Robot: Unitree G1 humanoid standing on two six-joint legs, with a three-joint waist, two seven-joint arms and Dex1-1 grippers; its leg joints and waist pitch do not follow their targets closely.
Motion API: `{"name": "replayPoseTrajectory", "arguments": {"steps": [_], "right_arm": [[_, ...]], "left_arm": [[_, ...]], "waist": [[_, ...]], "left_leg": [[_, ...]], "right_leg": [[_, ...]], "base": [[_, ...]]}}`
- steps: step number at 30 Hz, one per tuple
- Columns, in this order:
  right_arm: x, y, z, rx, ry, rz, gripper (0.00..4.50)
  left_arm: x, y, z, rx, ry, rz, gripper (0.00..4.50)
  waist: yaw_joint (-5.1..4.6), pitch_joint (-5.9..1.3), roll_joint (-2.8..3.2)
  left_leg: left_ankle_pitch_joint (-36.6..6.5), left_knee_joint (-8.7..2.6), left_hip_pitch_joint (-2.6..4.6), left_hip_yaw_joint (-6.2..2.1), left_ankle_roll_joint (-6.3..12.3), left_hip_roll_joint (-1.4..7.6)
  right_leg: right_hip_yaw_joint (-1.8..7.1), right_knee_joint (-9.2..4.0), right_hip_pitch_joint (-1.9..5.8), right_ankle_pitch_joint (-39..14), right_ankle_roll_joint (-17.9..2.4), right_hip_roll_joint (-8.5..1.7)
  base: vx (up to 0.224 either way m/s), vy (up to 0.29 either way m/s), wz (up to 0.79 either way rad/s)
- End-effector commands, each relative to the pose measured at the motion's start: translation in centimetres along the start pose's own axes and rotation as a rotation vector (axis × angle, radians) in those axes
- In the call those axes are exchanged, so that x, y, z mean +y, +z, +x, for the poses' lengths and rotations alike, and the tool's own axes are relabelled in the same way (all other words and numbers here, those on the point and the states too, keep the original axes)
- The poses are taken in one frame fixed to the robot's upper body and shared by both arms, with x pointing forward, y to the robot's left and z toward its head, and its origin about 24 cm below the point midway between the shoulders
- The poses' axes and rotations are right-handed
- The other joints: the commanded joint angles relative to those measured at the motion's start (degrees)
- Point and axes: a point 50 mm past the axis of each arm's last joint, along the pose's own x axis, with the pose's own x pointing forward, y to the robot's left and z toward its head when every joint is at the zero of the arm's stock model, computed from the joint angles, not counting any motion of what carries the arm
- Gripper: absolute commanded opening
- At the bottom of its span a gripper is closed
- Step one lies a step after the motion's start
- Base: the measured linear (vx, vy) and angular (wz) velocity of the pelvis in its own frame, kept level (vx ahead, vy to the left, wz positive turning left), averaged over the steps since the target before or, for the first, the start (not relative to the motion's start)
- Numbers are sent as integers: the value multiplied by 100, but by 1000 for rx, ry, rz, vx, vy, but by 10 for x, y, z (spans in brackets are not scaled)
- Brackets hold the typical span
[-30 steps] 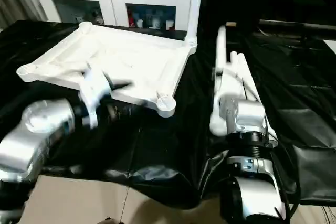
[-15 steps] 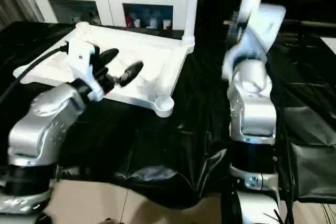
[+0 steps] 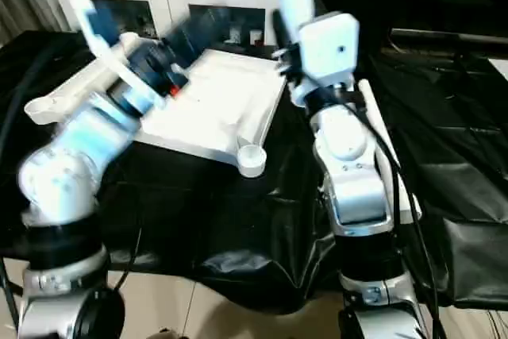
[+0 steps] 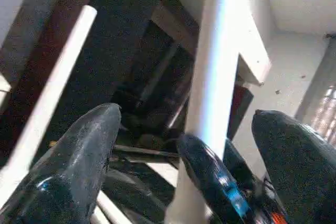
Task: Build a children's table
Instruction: Pick table leg
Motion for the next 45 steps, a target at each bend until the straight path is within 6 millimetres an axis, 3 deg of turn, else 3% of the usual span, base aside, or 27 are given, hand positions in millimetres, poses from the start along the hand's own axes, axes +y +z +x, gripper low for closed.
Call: {"name": "replayPoseTrajectory", "arguments": {"steps": [1,6,13,19,45], "right_arm": [[3,-2,-2,-2,32,-18,181],[20,-22,-12,63,218,-118,181],[32,-25,-14,52,295,-177,181],[36,-25,-15,33,334,-214,181],[40,-30,-16,33,361,-267,181]], "left_arm": [[4,0,3,19,37,5,450],[19,7,14,-12,152,-23,450],[16,12,22,-52,125,-64,450],[30,8,24,-40,241,-76,450],[36,10,22,-67,271,-139,242]], "waist": [[-14,-445,-60],[-8,-446,-87],[6,-465,-96],[8,-454,-96],[12,-456,-102]], "left_leg": [[-635,-301,31,19,96,-21],[-623,-293,14,17,110,-32],[-456,-263,-2,10,267,-12],[-628,-265,6,15,249,-18],[-652,-264,6,7,281,-7]], "right_leg": [[215,-385,337,-410,-732,-187],[211,-400,357,-429,-775,-194],[208,-345,358,-50,-1038,-215],[204,-379,354,-358,-974,-210],[201,-363,355,-279,-1054,-224]], "base": [[0,0,0],[0,0,0],[0,0,0],[0,0,0],[0,0,0]]}}
